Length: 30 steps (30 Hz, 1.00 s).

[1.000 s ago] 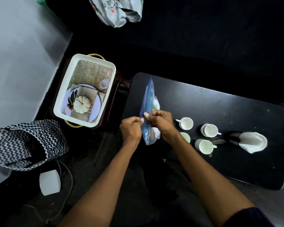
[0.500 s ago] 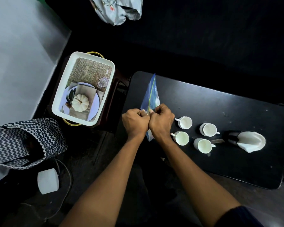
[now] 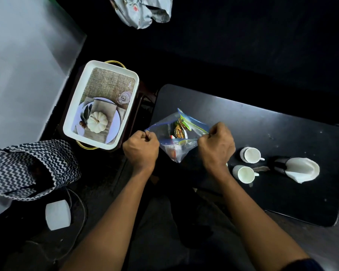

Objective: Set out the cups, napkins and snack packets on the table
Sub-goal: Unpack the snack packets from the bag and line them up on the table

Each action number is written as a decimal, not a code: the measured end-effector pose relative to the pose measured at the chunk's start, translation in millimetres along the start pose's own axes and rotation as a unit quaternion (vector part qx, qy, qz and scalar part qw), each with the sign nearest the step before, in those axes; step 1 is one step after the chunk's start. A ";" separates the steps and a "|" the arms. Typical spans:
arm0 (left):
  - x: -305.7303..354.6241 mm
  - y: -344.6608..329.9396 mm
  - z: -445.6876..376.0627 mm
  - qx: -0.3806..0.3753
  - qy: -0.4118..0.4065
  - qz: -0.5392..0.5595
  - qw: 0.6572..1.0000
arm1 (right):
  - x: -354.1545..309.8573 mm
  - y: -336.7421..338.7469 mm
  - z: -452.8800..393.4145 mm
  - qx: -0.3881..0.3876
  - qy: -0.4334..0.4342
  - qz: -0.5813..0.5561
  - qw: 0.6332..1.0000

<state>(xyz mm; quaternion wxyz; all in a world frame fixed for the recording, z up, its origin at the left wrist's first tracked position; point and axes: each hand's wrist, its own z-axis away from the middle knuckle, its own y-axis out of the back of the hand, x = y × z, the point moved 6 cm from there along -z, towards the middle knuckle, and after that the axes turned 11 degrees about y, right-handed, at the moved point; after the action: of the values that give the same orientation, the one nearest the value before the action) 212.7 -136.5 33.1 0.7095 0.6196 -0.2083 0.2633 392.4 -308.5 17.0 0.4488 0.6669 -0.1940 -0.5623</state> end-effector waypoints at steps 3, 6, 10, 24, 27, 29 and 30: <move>0.8 -2.6 16.0 -0.031 -0.005 0.035 0.999 | -15.3 1.8 -7.3 -0.031 0.022 0.069 0.997; 2.6 -8.1 27.6 -0.081 -0.057 0.022 0.995 | -32.3 -8.6 -14.3 -0.103 0.093 0.104 0.985; 0.4 -8.2 28.4 -0.096 -0.076 -0.019 0.992 | -27.8 -19.9 -23.2 -0.154 0.029 0.058 0.986; -0.9 -23.9 30.5 -0.181 -0.127 0.038 0.975 | -55.0 -41.7 0.9 -0.251 0.098 -0.004 0.963; -5.6 -29.5 42.8 -0.192 -0.131 0.042 0.972 | -38.8 -80.8 1.8 -0.409 -0.001 0.028 0.912; -14.9 -30.7 46.2 -0.199 -0.118 0.052 0.972 | -29.2 -102.3 -2.2 -0.456 -0.011 0.051 0.888; -20.7 -32.6 47.3 -0.219 -0.109 0.064 0.968 | -24.3 -108.5 -1.0 -0.478 -0.027 0.049 0.877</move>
<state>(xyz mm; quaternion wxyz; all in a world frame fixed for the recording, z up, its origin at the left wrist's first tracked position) 218.6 -188.7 2.0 0.7826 0.4592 -0.3762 0.1874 359.5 -233.0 -57.7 0.7343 0.3459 0.0537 -0.5817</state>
